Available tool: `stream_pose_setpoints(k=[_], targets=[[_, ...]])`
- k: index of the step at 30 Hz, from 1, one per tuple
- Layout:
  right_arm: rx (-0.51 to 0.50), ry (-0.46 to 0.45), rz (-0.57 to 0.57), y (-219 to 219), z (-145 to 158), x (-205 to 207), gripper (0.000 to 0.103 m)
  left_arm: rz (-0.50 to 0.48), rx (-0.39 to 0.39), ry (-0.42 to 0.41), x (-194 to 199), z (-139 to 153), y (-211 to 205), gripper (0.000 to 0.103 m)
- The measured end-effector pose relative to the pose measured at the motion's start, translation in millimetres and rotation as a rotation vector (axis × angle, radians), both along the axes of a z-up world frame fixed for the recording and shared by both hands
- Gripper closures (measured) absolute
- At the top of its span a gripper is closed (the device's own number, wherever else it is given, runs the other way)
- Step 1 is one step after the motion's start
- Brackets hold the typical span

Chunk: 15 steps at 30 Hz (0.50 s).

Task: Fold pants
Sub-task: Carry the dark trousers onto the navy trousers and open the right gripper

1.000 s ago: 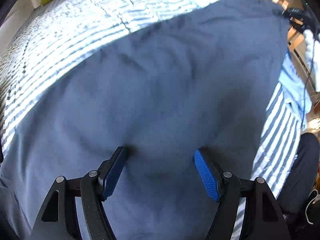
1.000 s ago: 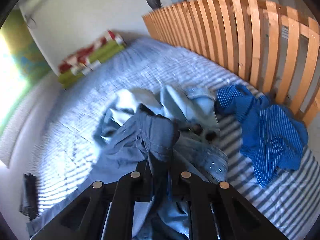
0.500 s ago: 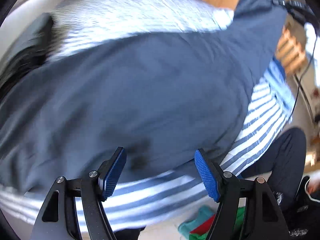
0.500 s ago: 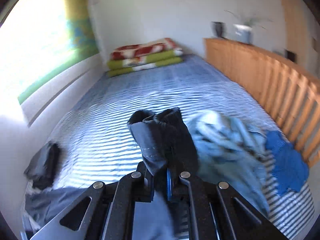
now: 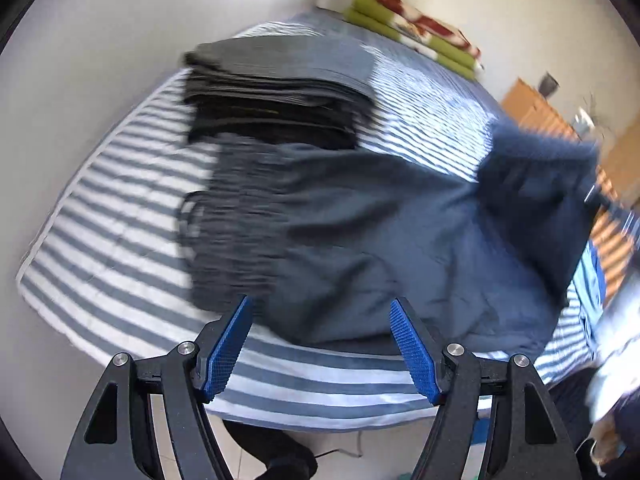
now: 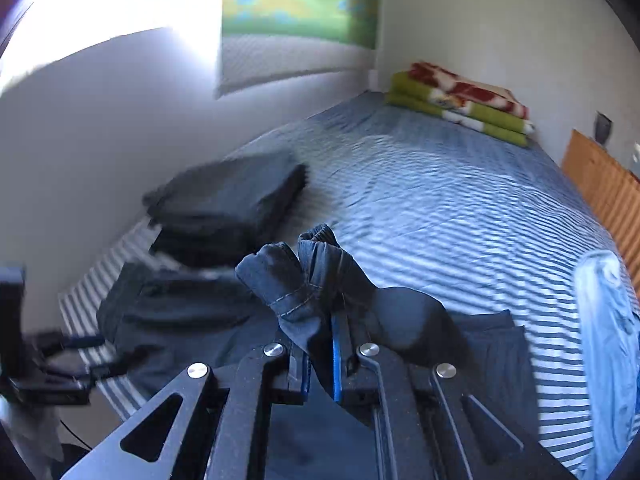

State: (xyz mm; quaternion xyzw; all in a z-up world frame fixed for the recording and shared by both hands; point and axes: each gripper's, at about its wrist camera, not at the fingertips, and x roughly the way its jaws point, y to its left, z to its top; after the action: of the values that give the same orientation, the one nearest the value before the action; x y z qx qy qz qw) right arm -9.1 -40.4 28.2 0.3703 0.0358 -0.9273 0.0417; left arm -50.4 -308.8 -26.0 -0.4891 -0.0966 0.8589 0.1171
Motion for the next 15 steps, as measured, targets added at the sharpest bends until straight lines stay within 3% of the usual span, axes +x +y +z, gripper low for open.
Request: stream_pose_setpoints(k=[4, 7, 13, 15], targets=[[0.079, -0.097, 0.096, -81.6, -63.3, 4.2, 0.096, 0.034, 0.027, -0.005, 5.5, -5.4, -25.9, 0.029], [0.117, -0.153, 0.154, -109.3, -90.9, 9.0, 0.093, 0.038, 0.035, 0.002, 10.5, -4.2, -33.9, 0.029], [0.078, -0.209, 0.263, -106.3, -90.6, 20.4, 0.087, 0.037, 0.044, 0.007, 10.3, 3.8, -31.6, 0.029], [0.014, -0.217, 0.293, -96.6, -82.0, 28.7, 0.073, 0.026, 0.044, 0.017, 8.1, 10.2, -24.4, 0.029]])
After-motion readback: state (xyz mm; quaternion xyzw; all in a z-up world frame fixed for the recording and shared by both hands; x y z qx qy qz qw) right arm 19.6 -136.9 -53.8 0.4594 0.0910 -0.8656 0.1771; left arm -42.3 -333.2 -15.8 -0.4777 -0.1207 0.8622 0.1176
